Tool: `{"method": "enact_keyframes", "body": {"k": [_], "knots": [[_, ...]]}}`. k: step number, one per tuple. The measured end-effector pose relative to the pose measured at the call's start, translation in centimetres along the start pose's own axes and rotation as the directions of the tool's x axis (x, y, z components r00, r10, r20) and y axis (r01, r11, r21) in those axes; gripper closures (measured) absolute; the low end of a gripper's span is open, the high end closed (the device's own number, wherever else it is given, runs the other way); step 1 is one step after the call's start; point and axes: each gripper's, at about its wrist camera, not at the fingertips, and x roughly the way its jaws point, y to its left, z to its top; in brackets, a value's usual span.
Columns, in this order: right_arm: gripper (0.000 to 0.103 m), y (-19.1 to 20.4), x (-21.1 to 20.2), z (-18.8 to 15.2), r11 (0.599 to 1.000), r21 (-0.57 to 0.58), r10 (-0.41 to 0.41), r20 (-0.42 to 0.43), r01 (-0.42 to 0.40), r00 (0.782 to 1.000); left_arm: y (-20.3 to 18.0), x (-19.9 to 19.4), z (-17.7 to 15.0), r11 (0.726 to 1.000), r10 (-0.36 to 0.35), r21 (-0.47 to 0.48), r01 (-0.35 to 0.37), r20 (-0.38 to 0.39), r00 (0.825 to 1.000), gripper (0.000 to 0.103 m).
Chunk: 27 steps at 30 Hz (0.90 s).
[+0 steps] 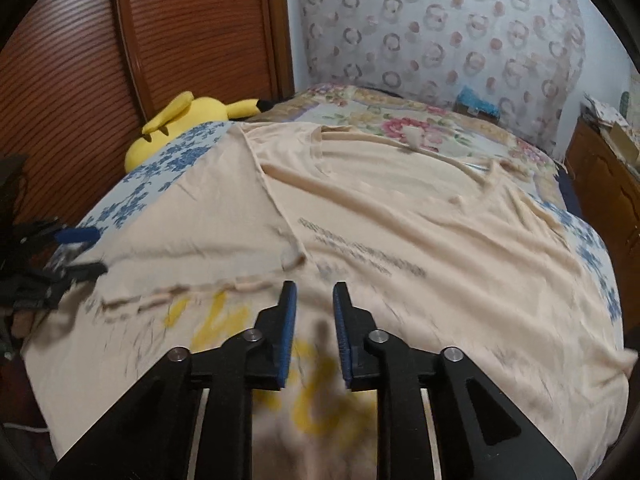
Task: Fold small clothes
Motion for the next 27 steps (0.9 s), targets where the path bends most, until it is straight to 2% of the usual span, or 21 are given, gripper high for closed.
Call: {"method": "enact_keyframes", "body": {"k": [2, 9, 12, 14, 17, 22, 27], "knots": [[0.083, -0.9, -1.7, -1.4, 1.0, 0.009, -0.013, 0.023, 0.013, 1.0, -0.1, -0.6, 0.1, 1.0, 0.016, -0.017, -0.016, 0.021, 1.0, 0.038], [0.08, -3.7, -6.8, -4.7, 0.996, 0.075, -0.058, 0.092, 0.051, 0.994, -2.9, -3.4, 1.8, 1.0, -0.007, -0.02, 0.009, 0.122, 0.993, 0.038], [0.073, -4.6, -8.5, -5.7, 0.993, 0.091, -0.081, 0.112, 0.071, 0.99, -4.6, -3.7, 2.7, 1.0, -0.001, -0.008, 0.002, 0.137, 0.991, 0.038], [0.067, -5.1, -9.5, -6.2, 0.992, 0.095, -0.095, 0.12, 0.084, 0.988, -5.7, -3.7, 3.0, 1.0, -0.025, 0.005, 0.024, 0.146, 0.989, 0.038], [0.056, -6.3, -11.0, -7.2, 0.989, 0.112, -0.115, 0.134, 0.101, 0.984, -7.3, -3.2, 3.3, 0.999, -0.04, 0.021, 0.037, 0.148, 0.988, 0.038], [0.054, -8.8, -12.5, -9.1, 0.977, 0.154, -0.167, 0.125, 0.147, 0.978, -10.5, -1.6, 3.7, 0.995, -0.09, 0.064, 0.083, 0.117, 0.989, 0.038], [0.054, -13.2, -14.2, -11.7, 0.949, 0.231, -0.238, 0.086, 0.213, 0.967, -13.9, -0.3, 3.7, 0.984, -0.138, 0.12, 0.128, 0.074, 0.988, 0.038]]}}
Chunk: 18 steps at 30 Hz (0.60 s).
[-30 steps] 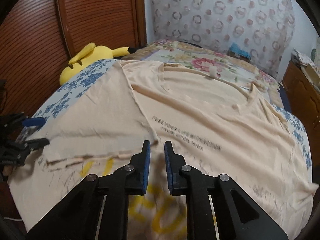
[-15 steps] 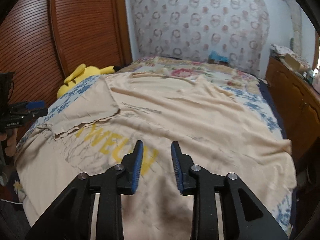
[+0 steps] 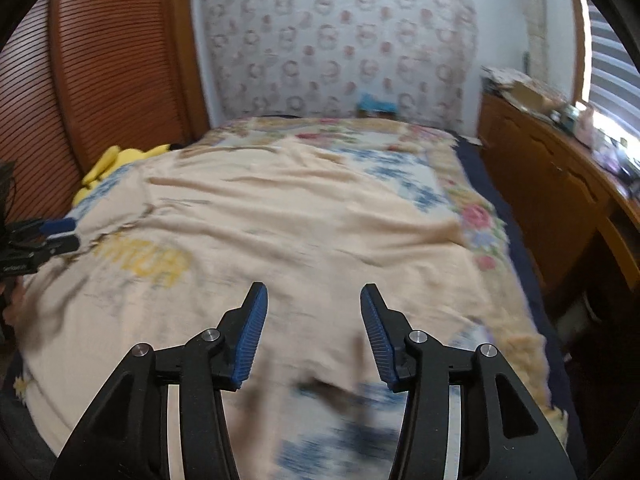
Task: Fold small clothes
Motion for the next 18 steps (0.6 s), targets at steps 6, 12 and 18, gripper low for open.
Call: {"method": "enact_keyframes", "body": {"k": [6, 12, 18], "knots": [[0.054, -5.5, -0.3, -0.9, 0.994, 0.089, -0.059, -0.028, 0.061, 0.998, -2.4, 2.1, 0.5, 0.998, -0.027, 0.046, 0.03, -0.057, 0.998, 0.038], [0.054, -7.9, 0.7, -1.7, 0.986, 0.154, -0.057, -0.081, 0.069, 0.995, -3.2, 3.7, 0.2, 0.997, -0.025, 0.068, 0.031, -0.098, 0.995, 0.038], [0.054, -9.1, 1.8, -1.6, 0.979, 0.177, -0.079, -0.106, 0.097, 0.991, -3.7, 4.5, -0.5, 0.995, -0.014, 0.097, 0.025, -0.112, 0.994, 0.038]]}}
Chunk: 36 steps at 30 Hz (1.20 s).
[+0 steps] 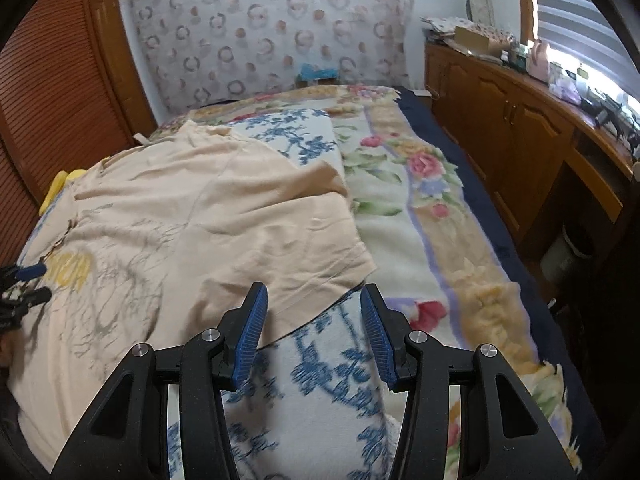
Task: Fold small clothes
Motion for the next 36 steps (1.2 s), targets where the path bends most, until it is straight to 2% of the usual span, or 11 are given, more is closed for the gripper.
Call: {"method": "enact_keyframes", "body": {"k": [11, 15, 18, 19, 22, 23, 24, 29, 36], "knots": [[0.054, -2.4, 2.5, 1.9, 0.995, 0.103, 0.02, -0.06, -0.014, 0.998, -0.1, 0.1, 0.0, 1.0, -0.001, 0.004, 0.001, 0.0, 1.0, 0.035], [0.055, -2.4, 2.8, 1.9, 0.994, 0.104, 0.039, -0.074, -0.031, 0.996, 0.0, 0.1, 0.0, 1.0, -0.001, 0.004, 0.001, 0.0, 1.0, 0.035], [0.069, -2.1, 2.6, 2.0, 0.995, 0.083, 0.052, -0.069, -0.046, 0.996, -0.1, 0.1, 0.0, 1.0, -0.001, 0.005, 0.001, 0.0, 1.0, 0.035], [0.078, -1.8, 2.4, 2.0, 0.997, 0.066, 0.038, -0.061, -0.034, 0.997, -0.1, 0.1, 0.0, 1.0, -0.002, 0.005, 0.002, 0.0, 1.0, 0.035], [0.084, -0.6, 2.3, 1.9, 1.0, -0.009, -0.025, -0.049, 0.024, 0.998, 0.0, 0.1, 0.0, 1.0, -0.002, 0.005, 0.002, 0.0, 1.0, 0.035], [0.095, 0.1, 2.1, 2.0, 0.996, -0.063, -0.066, -0.04, 0.063, 0.997, 0.0, 0.1, 0.0, 1.0, -0.002, 0.004, 0.002, 0.0, 1.0, 0.035], [0.1, 0.4, 1.9, 2.0, 0.994, -0.086, -0.067, -0.034, 0.064, 0.997, -0.1, 0.0, -0.1, 1.0, -0.003, 0.004, 0.003, 0.001, 1.0, 0.035], [0.102, 2.2, -0.2, 2.9, 0.991, -0.133, 0.015, 0.017, -0.013, 1.0, 0.0, 0.1, 0.0, 1.0, -0.003, 0.004, 0.003, 0.0, 1.0, 0.035], [0.103, 10.0, -3.3, 6.4, 0.953, -0.275, 0.159, 0.087, -0.129, 0.983, 0.0, 0.0, -0.1, 1.0, -0.004, 0.004, 0.004, 0.001, 1.0, 0.034]]}}
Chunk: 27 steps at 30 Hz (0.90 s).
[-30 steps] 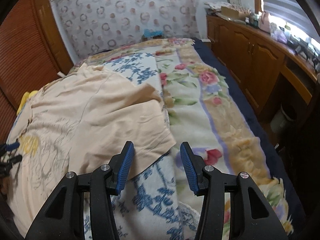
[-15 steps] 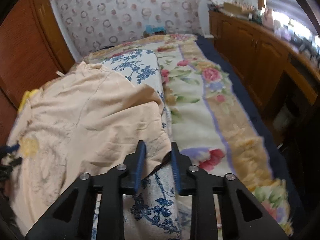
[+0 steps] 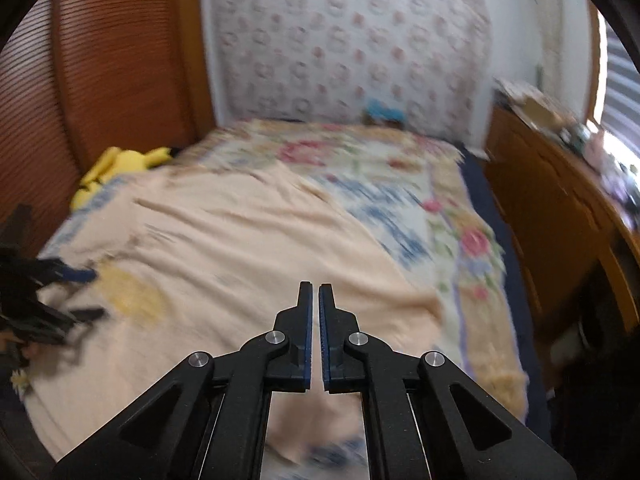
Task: Fold small clothes
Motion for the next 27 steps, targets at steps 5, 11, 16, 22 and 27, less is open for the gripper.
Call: {"method": "enact_keyframes", "body": {"k": [5, 11, 16, 22, 27], "knots": [[0.103, 5.8, 0.1, 4.5, 0.989, -0.076, 0.131, 0.059, -0.126, 0.99, 0.1, 0.0, 0.0, 1.0, 0.0, 0.0, 0.0, 0.0, 1.0, 0.034], [0.1, 6.0, 1.4, 5.0, 0.997, -0.059, 0.058, 0.048, -0.055, 0.997, 0.1, 0.0, 0.0, 1.0, -0.001, 0.0, 0.001, 0.0, 1.0, 0.034], [0.066, 1.1, 3.0, 1.3, 0.992, -0.022, -0.122, -0.035, 0.121, 0.992, 0.1, 0.0, 0.0, 1.0, -0.001, 0.0, 0.001, 0.0, 1.0, 0.034], [0.058, -4.0, 4.7, -3.3, 0.976, 0.036, -0.206, -0.17, 0.215, 0.964, 0.1, 0.0, 0.0, 1.0, -0.001, 0.0, 0.001, 0.0, 1.0, 0.034], [0.058, -5.2, 5.2, -6.1, 0.968, 0.066, -0.221, -0.221, 0.241, 0.95, 0.2, 0.0, 0.0, 1.0, -0.002, 0.0, 0.002, 0.0, 1.0, 0.034]]}}
